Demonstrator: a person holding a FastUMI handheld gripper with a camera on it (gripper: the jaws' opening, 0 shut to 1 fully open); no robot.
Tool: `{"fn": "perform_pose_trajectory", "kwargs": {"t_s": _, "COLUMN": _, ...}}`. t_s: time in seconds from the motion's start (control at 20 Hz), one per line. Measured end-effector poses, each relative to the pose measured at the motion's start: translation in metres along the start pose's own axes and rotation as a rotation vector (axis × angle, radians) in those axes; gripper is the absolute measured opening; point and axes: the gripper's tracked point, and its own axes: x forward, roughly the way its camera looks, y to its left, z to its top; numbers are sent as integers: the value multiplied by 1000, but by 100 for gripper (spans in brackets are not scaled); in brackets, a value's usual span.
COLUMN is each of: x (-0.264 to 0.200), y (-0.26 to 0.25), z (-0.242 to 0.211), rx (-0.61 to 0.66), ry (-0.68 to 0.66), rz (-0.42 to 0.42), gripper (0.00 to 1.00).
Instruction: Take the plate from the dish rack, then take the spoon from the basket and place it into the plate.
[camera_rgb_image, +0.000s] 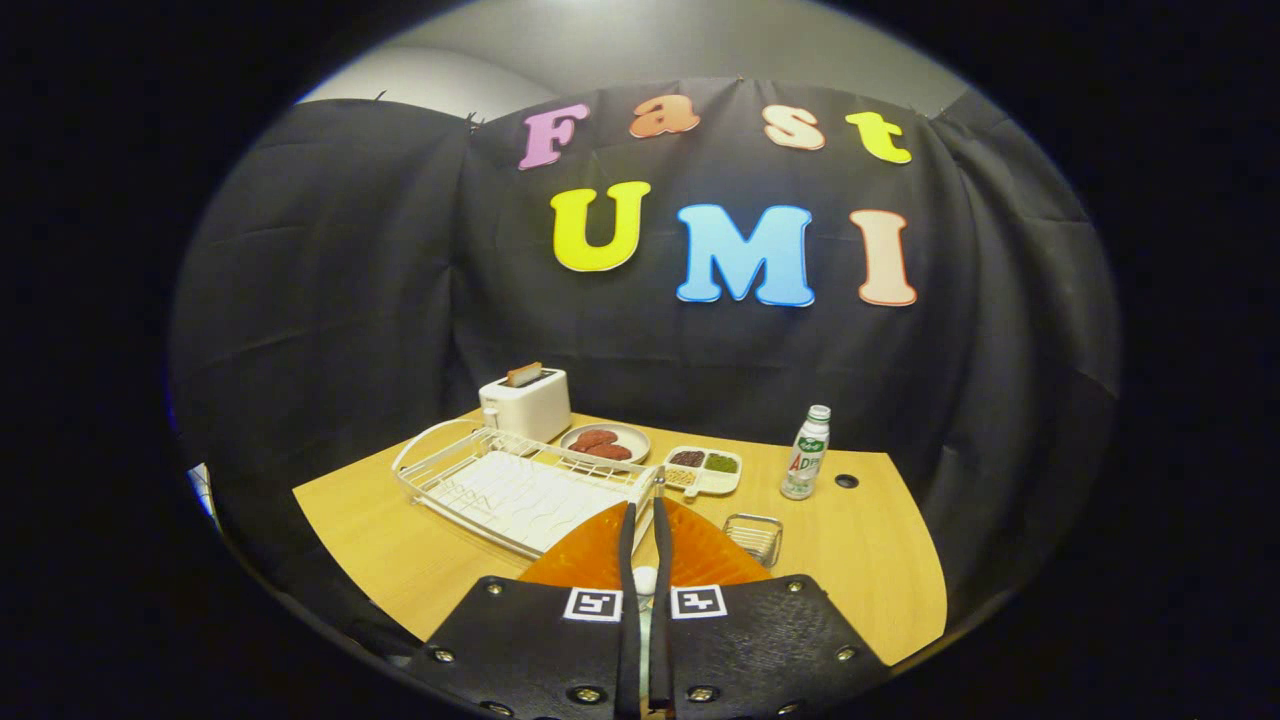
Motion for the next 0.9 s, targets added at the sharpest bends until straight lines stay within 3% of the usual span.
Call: {"fn": "perform_pose_trajectory", "kwargs": {"t_s": 0.9, "x": 67, "y": 81, "z": -52, "rx": -81, "ry": 155, "rz": 195, "gripper": 3}}
